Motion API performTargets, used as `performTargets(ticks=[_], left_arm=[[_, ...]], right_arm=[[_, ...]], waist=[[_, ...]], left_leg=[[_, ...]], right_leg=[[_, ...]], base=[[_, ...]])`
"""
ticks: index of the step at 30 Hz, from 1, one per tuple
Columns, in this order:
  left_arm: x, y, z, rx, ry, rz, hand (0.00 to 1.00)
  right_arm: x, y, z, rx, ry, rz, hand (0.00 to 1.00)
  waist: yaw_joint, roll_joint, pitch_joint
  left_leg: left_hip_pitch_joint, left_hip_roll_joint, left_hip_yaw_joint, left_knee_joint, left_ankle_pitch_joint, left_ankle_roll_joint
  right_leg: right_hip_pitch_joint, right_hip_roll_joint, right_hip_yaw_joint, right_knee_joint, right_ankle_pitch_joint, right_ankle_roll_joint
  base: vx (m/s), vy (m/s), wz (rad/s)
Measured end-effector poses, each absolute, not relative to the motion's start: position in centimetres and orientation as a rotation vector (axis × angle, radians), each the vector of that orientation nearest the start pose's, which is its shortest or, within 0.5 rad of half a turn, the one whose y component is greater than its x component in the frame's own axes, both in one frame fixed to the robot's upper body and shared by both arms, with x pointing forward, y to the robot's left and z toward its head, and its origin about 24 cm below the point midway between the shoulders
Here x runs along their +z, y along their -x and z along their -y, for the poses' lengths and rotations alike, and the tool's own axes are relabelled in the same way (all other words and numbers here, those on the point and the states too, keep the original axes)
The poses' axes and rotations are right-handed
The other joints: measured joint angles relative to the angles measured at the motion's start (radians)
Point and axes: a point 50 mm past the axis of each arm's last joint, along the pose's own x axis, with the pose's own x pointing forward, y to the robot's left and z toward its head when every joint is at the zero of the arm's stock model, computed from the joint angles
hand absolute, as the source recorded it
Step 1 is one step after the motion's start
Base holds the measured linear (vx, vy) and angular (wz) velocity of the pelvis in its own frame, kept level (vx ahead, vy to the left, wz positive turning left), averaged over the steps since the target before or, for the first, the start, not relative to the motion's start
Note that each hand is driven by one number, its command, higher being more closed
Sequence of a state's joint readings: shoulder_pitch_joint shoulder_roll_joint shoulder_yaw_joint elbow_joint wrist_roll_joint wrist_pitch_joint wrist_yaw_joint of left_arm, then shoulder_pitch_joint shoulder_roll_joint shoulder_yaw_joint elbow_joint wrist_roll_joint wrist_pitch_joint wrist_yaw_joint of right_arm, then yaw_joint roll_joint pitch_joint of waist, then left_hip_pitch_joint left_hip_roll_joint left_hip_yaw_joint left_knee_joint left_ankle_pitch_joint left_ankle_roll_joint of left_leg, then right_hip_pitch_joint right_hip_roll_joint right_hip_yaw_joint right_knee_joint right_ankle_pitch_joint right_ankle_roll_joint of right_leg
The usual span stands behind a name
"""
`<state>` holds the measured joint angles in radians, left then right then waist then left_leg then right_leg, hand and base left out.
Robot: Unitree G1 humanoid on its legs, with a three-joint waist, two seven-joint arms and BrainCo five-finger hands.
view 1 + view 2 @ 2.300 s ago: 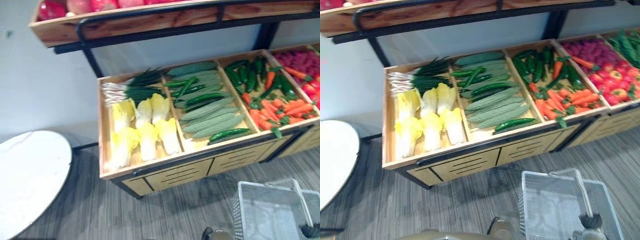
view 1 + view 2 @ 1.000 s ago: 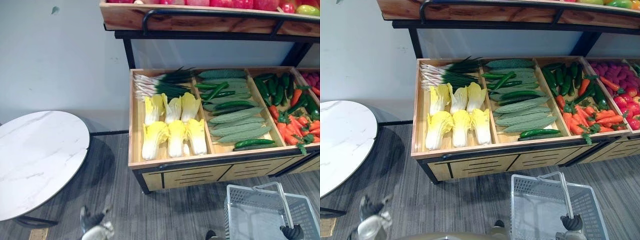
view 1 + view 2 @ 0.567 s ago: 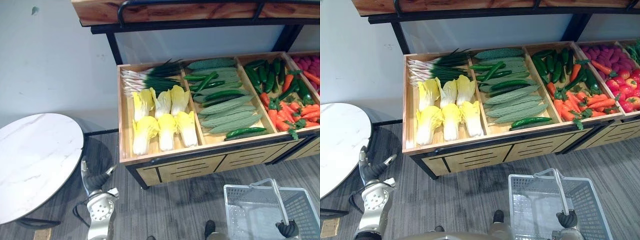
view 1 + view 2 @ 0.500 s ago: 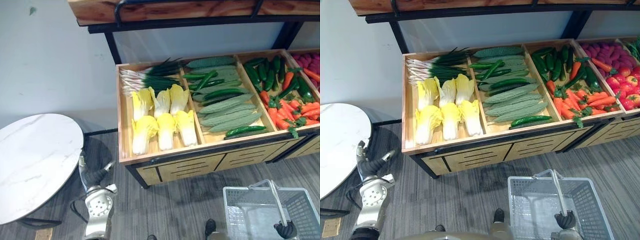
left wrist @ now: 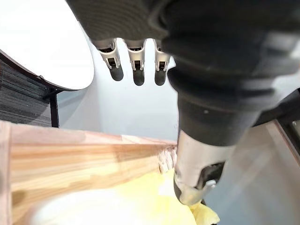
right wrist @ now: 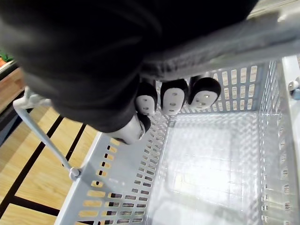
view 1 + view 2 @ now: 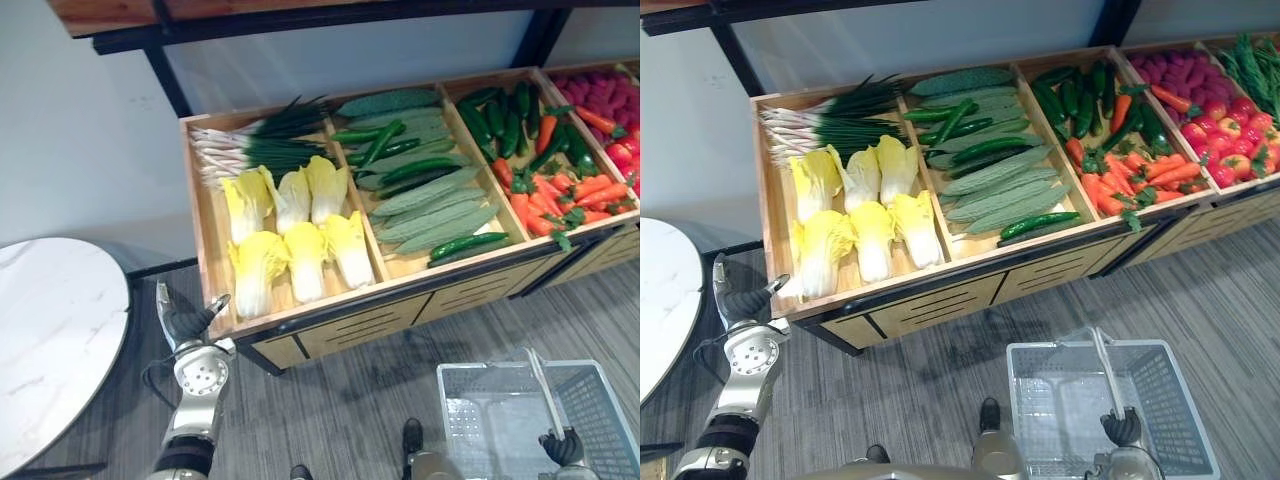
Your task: Pick vegetable in the basket
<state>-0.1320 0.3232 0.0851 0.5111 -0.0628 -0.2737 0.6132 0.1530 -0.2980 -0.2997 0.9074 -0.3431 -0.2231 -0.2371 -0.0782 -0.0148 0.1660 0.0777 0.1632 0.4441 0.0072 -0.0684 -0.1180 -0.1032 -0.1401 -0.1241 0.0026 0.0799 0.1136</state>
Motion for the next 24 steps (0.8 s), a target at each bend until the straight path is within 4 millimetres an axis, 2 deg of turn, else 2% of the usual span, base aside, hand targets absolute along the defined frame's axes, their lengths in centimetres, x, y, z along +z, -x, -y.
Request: performTargets(ticks=[13,18,24], left_arm=[[1.3,-27.2,-25.5,0.621,-0.295,-0.044,0.0],[1.3,-28.0,-25.6,0.629,-0.303,-0.079,0.0],[0.5,-27.7,-25.8,0.636,-0.312,-0.117,0.0]], right_arm=[[-10.5,-11.3,30.2,-0.404,0.618,-0.75,1.0],[-10.5,-11.6,29.9,-0.393,0.624,-0.74,1.0],[-10.6,-11.8,29.5,-0.385,0.641,-0.731,1.0]], waist=[[-0.005,0.012,0.02],[-0.006,0.009,0.035],[-0.019,0.008,0.039]], left_leg=[[-0.006,0.011,0.042,0.017,-0.016,-0.01],[-0.006,0.009,0.042,0.019,-0.017,-0.01],[-0.018,0.015,0.043,0.033,-0.026,-0.01]], right_leg=[[-0.034,0.016,0.047,0.003,0.006,-0.004],[-0.035,0.015,0.049,0.003,0.006,-0.004],[-0.043,0.016,0.051,0.005,0.006,-0.004]], base=[[0.0,-0.019,-0.11],[0.0,0.0,0.0],[0.0,0.0,0.0]])
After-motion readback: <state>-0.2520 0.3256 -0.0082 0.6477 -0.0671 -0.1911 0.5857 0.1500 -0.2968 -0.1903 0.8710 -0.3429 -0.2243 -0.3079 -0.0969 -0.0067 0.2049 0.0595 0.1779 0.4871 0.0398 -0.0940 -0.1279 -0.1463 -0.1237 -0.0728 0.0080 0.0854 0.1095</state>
